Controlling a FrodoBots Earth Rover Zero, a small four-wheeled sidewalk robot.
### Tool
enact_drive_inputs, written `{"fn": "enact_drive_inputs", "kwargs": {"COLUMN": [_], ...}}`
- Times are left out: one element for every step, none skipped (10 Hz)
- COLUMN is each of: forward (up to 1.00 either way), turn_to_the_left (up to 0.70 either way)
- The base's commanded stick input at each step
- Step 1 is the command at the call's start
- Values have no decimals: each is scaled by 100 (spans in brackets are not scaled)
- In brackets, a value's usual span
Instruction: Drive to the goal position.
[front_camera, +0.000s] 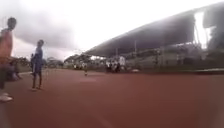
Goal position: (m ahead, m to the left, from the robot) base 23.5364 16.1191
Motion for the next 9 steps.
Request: {"fn": "enact_drive_inputs", "kwargs": {"forward": [50, 50, 50, 50, 50, 50, 50, 50, 50], "turn_to_the_left": [2, 2, 2, 2, 2, 2, 2, 22, 52]}}
